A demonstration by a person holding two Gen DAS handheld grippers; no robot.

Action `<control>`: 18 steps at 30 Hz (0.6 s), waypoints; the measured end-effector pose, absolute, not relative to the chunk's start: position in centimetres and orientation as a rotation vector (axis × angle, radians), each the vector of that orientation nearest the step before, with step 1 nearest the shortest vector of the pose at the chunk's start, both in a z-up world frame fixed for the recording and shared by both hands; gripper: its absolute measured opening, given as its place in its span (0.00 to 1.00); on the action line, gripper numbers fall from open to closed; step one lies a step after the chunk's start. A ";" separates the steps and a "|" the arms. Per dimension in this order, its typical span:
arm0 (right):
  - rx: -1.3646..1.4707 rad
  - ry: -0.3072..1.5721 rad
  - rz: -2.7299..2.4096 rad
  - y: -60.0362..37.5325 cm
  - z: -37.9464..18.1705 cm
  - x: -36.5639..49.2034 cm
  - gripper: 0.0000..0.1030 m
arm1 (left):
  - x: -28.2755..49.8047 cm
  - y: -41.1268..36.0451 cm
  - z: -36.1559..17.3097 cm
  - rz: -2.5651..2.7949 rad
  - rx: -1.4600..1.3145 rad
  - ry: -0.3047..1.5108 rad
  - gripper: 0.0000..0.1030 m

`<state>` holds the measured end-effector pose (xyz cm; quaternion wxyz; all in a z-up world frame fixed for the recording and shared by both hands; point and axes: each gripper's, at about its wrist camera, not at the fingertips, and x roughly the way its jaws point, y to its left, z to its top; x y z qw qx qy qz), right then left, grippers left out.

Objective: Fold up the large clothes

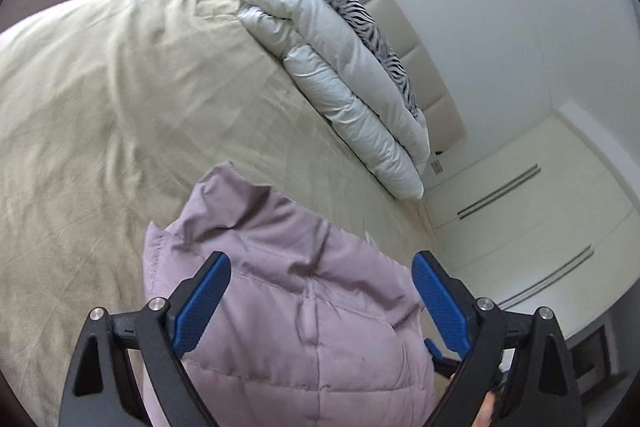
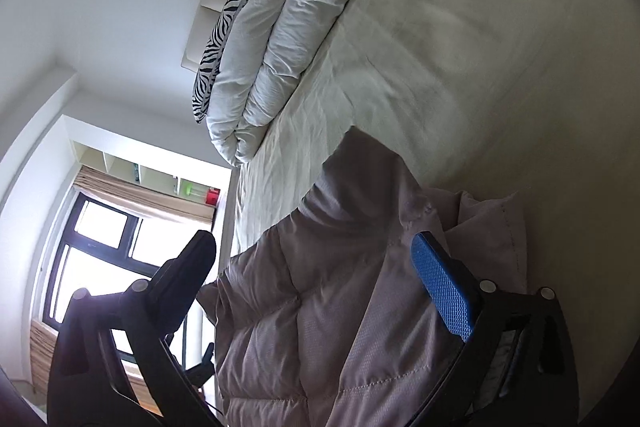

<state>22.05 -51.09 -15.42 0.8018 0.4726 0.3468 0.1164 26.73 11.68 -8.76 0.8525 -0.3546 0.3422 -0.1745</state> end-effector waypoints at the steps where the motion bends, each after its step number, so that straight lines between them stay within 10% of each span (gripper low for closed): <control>1: 0.952 0.760 0.237 -50.3 -14.3 21.2 0.97 | 26.2 9.9 -7.8 -0.381 -0.659 0.720 0.91; 3: 0.764 0.781 0.207 -47.6 -11.8 19.8 0.90 | 24.9 5.9 -6.4 -0.417 -0.492 0.719 0.90; 8: 0.360 0.857 0.193 -38.1 -8.2 18.1 0.30 | 23.1 -3.1 -5.7 -0.419 -0.086 0.685 0.89; 18: 0.107 0.913 0.187 -28.8 -10.3 21.6 0.30 | 29.5 -6.1 -10.7 -0.285 0.072 0.797 0.84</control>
